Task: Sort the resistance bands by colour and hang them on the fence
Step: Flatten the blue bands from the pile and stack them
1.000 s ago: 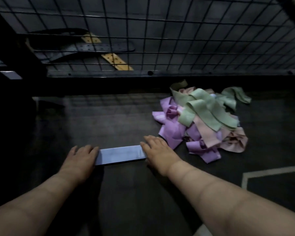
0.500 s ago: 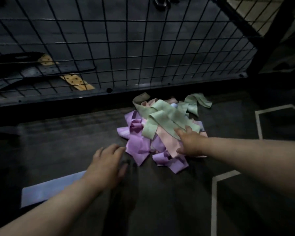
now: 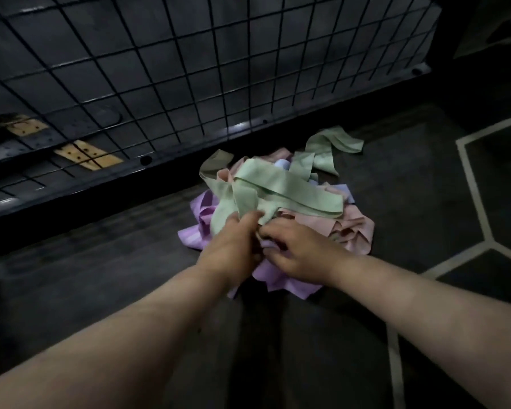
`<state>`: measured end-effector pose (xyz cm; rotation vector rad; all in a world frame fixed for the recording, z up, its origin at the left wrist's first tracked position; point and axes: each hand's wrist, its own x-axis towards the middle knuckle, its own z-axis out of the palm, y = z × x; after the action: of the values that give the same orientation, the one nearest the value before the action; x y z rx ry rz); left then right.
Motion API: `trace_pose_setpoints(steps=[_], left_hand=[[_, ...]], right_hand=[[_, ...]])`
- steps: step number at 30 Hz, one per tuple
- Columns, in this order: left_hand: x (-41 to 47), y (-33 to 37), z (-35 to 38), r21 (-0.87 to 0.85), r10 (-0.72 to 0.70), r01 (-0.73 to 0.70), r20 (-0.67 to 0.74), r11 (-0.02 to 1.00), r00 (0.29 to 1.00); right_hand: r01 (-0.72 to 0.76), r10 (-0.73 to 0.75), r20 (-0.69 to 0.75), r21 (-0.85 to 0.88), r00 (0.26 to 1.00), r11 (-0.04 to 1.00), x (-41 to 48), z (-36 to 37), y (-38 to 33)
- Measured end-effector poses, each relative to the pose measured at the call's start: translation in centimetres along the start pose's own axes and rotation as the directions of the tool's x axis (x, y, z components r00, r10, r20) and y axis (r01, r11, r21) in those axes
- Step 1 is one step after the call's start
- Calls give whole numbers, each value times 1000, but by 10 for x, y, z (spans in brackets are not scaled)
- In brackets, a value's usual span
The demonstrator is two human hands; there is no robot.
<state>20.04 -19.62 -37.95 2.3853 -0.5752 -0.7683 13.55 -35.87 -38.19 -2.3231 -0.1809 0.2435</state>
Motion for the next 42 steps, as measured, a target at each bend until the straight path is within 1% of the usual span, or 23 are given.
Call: trace_pose_setpoints(steps=[1, 2, 3, 4, 5, 7, 9, 12, 14, 18, 21, 24, 26, 28, 30, 31, 33, 34, 36, 37, 39, 41, 42], left_hand=[[4, -7, 0, 15, -15, 15, -17, 1000, 1000], [8, -13, 1, 10, -40, 41, -51, 999, 998], [10, -16, 1, -20, -67, 66, -94, 998, 993], [10, -15, 0, -61, -80, 72, -128, 996, 989], [10, -13, 0, -106, -83, 67, -153, 992, 985], [9, -6, 1, -168, -84, 53, -186, 984, 979], [10, -3, 3, -187, -101, 62, -204, 980, 974], [14, -1, 6, -275, -147, 101, -150, 956, 978], [17, 1, 6, -269, -134, 89, -154, 959, 979], [24, 2, 3, -224, -116, 73, -189, 972, 975], [25, 5, 0, -212, -140, 95, -209, 973, 968], [28, 6, 0, -115, -135, 119, -142, 986, 981], [30, 9, -1, -72, -115, 109, -70, 991, 991], [31, 15, -1, -49, -98, 96, -44, 994, 994], [32, 17, -2, -33, -89, 87, -55, 996, 995], [31, 18, -3, -33, -73, 72, -49, 997, 996], [28, 20, -5, -72, 5, -4, 25, 997, 1000], [28, 23, -7, -110, 49, -40, 82, 993, 995], [25, 26, -10, -177, 98, -72, 140, 981, 985], [24, 28, -11, -184, 89, -66, 120, 981, 989], [25, 28, -11, -167, 50, -45, 22, 985, 999], [24, 30, -14, -192, -27, 16, -58, 981, 998], [24, 31, -16, -189, -67, 49, -94, 981, 993]], right_hand=[[-59, 61, -41, 45, 997, 997, -4, -5, 6], [-149, 162, -105, 116, 981, 982, -4, -12, 15], [-246, 274, -174, 169, 946, 954, -3, -18, 28], [-336, 370, -236, 170, 899, 926, 0, -24, 40], [-410, 424, -285, 110, 860, 905, 6, -30, 52], [-485, 470, -327, 40, 820, 874, 22, -38, 66], [-527, 521, -279, 58, 807, 848, 39, -40, 65], [-546, 543, -93, -15, 835, 837, 57, -32, 58], [-552, 551, -33, -43, 834, 833, 62, -28, 56], [-488, 477, -116, -104, 871, 866, 55, -36, 52], [-459, 448, -106, -285, 888, 842, 42, -46, 44], [-339, 363, -62, -526, 930, 780, 34, -45, 35], [-304, 353, -29, -580, 935, 756, 35, -42, 34], [-334, 376, -5, -473, 926, 816, 43, -44, 32], [-427, 418, -92, -254, 904, 868, 54, -48, 32], [-482, 463, -166, -99, 871, 871, 60, -49, 35], [-549, 576, -254, 174, 777, 817, 69, -51, 41], [-571, 624, -226, 258, 748, 779, 72, -51, 46], [-579, 615, -130, 234, 778, 781, 71, -49, 51], [-563, 590, -111, 203, 800, 801, 68, -48, 52], [-504, 529, -168, 168, 832, 847, 61, -47, 51], [-442, 443, -241, 63, 863, 895, 54, -49, 47], [-401, 400, -269, 52, 876, 915, 53, -51, 43]])
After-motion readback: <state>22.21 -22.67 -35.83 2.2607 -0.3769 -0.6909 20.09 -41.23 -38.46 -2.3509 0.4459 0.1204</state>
